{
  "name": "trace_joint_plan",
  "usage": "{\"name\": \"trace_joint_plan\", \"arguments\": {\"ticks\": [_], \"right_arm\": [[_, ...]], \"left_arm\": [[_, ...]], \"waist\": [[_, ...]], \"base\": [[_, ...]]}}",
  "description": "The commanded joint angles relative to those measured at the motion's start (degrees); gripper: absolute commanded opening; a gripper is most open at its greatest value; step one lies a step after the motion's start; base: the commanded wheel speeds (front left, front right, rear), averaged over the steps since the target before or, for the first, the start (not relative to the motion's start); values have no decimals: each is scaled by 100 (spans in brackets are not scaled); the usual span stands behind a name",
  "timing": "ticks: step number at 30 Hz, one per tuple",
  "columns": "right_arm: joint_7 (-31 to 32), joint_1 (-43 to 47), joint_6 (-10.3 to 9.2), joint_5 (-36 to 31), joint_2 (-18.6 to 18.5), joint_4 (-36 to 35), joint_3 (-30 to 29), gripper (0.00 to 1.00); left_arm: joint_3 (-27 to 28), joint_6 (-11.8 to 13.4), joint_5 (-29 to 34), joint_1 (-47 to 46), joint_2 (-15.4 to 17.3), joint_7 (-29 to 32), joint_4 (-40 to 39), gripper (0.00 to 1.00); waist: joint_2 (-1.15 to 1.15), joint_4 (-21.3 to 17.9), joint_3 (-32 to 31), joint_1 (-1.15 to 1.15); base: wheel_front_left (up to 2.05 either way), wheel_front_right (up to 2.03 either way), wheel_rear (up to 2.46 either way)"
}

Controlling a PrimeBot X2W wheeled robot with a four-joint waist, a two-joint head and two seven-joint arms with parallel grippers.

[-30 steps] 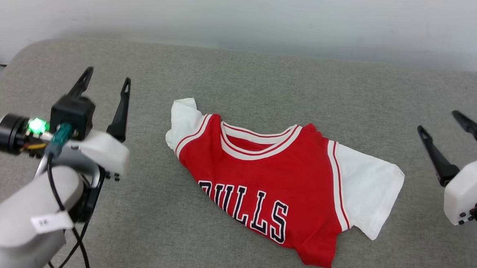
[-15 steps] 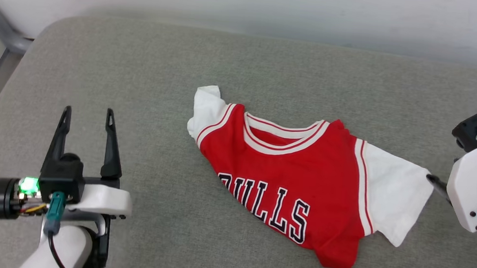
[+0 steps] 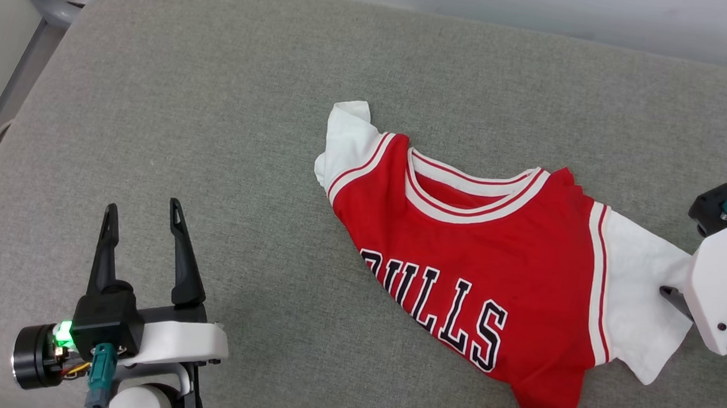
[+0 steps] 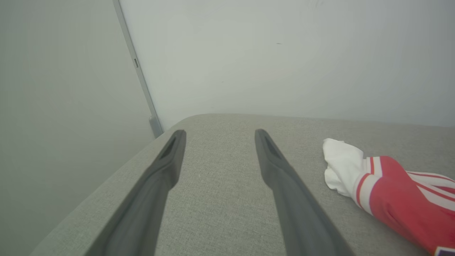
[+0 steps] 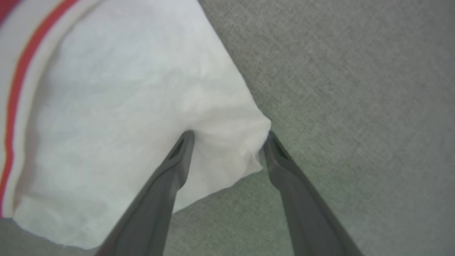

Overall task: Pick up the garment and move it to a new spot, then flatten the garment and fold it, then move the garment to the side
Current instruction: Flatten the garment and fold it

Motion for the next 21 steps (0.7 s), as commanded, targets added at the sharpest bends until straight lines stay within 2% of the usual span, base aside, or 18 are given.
{"name": "trace_joint_plan", "arguments": {"ticks": [1, 6, 7, 14, 21], "right_arm": [[-55, 19, -8, 56, 102, 170, 141, 100], [-231, 129, -5, 265, 267, 454, 359, 100], [-418, 43, -5, 304, 253, 497, 431, 0], [-1194, -192, -9, 368, 7, 369, 260, 0], [-1909, 238, -9, 529, -280, 65, -218, 0]], "left_arm": [[125, -93, 109, 86, -159, -13, -14, 100], [460, -413, 377, 172, -526, -14, 50, 100], [638, -600, 509, 172, -639, -14, 106, 100], [887, -919, 762, 203, -765, -14, 232, 100], [1071, -1083, 894, 393, -850, -14, 290, 100]], "waist": [[0, 56, 89, 0], [0, 68, 149, 0], [0, 23, 128, 0], [0, -174, -101, 0], [0, -403, -435, 0]], "base": [[0, 0, 0], [0, 0, 0], [0, 0, 0], [0, 0, 0], [0, 0, 0]]}}
